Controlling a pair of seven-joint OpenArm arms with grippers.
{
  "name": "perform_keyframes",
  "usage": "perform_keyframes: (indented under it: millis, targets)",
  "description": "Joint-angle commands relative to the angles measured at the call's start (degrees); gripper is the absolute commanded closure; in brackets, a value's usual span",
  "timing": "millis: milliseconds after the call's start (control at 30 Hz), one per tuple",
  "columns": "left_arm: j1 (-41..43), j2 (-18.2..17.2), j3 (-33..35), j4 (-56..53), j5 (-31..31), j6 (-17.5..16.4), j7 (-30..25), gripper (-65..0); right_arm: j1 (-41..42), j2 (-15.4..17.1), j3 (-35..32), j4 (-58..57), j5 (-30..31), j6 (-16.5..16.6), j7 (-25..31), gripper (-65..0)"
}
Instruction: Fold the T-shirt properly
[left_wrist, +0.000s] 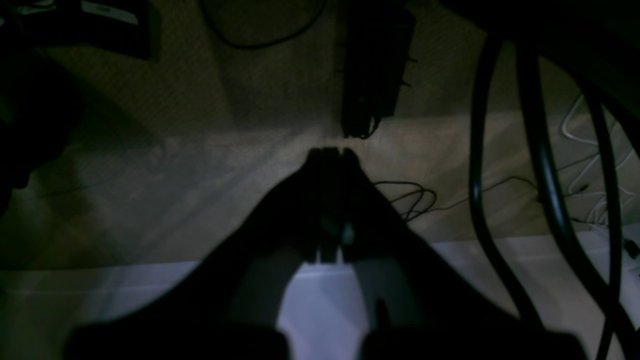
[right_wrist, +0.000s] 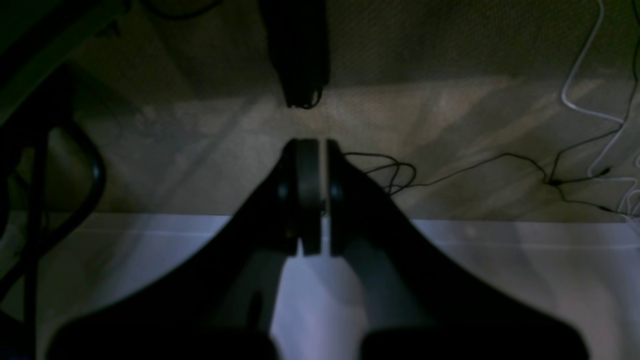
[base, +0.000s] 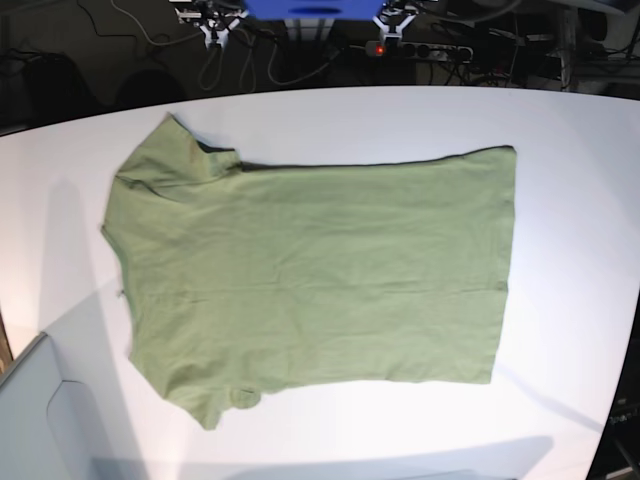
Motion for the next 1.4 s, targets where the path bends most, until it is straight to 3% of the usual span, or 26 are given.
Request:
perform_keyframes:
  millis: [0, 833, 967, 1367]
  targets:
    - [0.5, 0.2, -0.1, 0.1, 0.3, 0.1, 0.3, -0.1, -0.3, 0.6, 0.0, 0.1, 0.2, 1.4, -0.4, 0.0]
    - [0.5, 0.2, 0.3, 0.2, 0.3, 0.1, 0.1, -0.1, -0.6, 0.7, -0.1, 0.7, 0.2, 1.4, -0.4, 0.0]
    - [3.5, -0.1, 0.1, 5.5, 0.3, 0.1, 0.3, 0.0, -5.5, 0.7, -0.1, 9.6, 0.2, 1.4, -0.7, 0.0]
    - [23.3, -2.4, 0.4, 39.6, 0.3, 0.1, 0.3, 0.0, -27.2, 2.8, -0.1, 45.4, 0.1, 1.2, -0.8, 0.0]
